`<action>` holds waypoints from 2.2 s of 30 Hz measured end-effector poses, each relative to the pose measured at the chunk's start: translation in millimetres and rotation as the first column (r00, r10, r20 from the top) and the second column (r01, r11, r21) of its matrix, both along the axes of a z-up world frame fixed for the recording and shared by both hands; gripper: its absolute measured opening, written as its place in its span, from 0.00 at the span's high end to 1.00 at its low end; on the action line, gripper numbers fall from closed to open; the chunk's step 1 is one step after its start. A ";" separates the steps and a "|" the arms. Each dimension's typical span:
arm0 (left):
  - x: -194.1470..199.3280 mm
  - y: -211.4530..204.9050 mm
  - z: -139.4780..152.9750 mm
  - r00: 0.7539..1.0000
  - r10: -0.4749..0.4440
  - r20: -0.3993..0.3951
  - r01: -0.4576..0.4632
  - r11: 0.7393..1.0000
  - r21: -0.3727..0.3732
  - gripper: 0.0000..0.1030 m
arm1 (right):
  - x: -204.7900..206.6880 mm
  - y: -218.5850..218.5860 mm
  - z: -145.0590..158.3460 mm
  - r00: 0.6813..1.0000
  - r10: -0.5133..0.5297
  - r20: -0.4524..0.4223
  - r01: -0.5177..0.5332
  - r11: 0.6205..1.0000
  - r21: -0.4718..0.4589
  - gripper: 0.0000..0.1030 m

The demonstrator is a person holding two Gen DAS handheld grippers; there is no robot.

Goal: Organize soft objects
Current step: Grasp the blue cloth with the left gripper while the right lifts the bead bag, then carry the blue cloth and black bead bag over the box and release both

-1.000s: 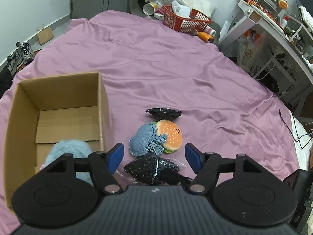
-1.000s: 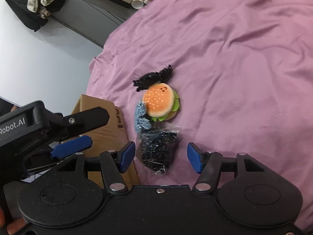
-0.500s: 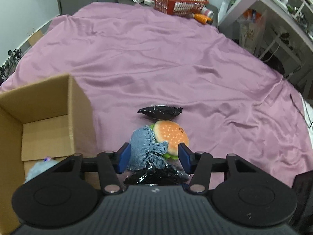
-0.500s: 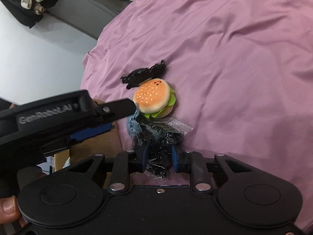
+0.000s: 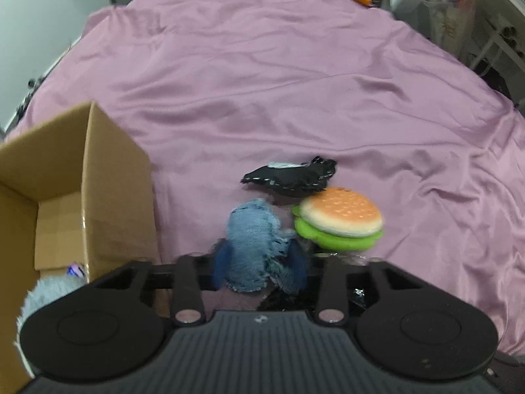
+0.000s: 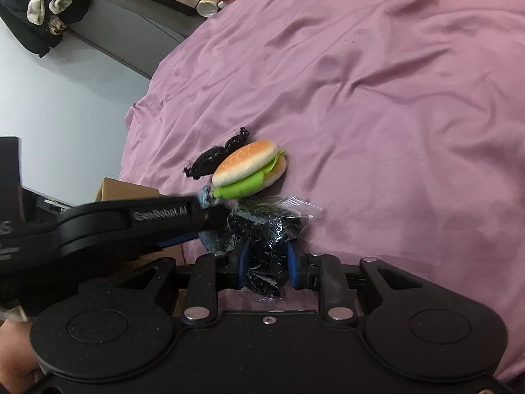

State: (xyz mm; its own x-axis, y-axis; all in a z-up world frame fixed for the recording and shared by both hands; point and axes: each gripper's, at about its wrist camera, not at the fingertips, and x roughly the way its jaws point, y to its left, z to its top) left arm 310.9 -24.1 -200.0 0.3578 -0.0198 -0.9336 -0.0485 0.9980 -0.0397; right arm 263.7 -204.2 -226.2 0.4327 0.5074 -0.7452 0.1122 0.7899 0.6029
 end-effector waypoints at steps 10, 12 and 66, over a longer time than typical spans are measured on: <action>-23.1 -2.4 27.9 0.997 0.010 0.077 -0.009 1.000 -0.016 0.80 | -9.6 -4.4 14.6 1.000 -0.003 0.025 0.003 1.000 -0.001 0.80; -27.4 -3.1 36.3 0.996 0.011 0.092 -0.009 1.000 -0.021 0.79 | -12.3 -4.1 20.1 0.999 0.004 0.043 -0.004 1.000 -0.008 0.81; -138.7 123.5 131.8 0.933 0.175 0.315 -0.119 0.975 -0.189 0.79 | -76.0 95.2 141.2 0.909 0.086 0.408 0.072 0.931 -0.358 0.81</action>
State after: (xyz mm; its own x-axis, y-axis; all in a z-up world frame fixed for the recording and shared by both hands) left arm 172.2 99.4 -68.3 0.6537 -0.0861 -0.7519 -0.1506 0.9588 -0.2407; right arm 187.7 -109.0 -85.0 0.7360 0.2454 -0.6310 -0.0884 0.9588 0.2698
